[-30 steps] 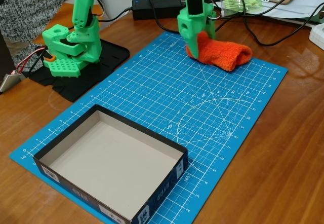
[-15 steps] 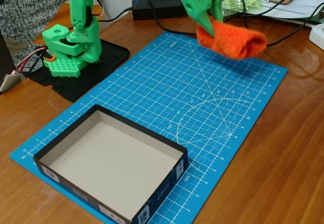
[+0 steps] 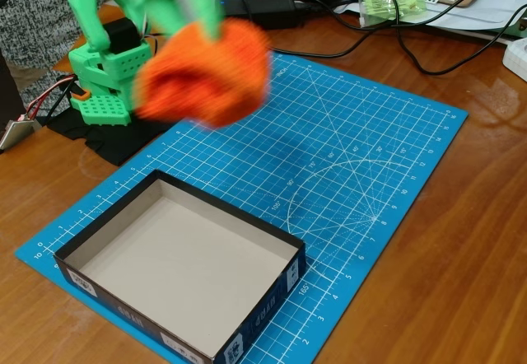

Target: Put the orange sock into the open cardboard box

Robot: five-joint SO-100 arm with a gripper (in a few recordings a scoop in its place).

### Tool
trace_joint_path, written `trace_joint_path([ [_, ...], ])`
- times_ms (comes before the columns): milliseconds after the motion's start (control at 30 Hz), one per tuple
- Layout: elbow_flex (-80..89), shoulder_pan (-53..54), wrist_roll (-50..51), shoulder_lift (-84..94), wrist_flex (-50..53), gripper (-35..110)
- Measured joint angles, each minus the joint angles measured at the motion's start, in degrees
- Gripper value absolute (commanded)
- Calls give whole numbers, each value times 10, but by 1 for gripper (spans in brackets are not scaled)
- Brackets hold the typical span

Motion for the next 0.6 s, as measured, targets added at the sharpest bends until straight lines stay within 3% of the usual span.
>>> trace_joint_path([
  [33, 143, 49, 20, 42, -62, 0],
  [200, 236, 61, 38, 58, -133, 0],
  [600, 181, 120, 55, -52, -362, 0],
])
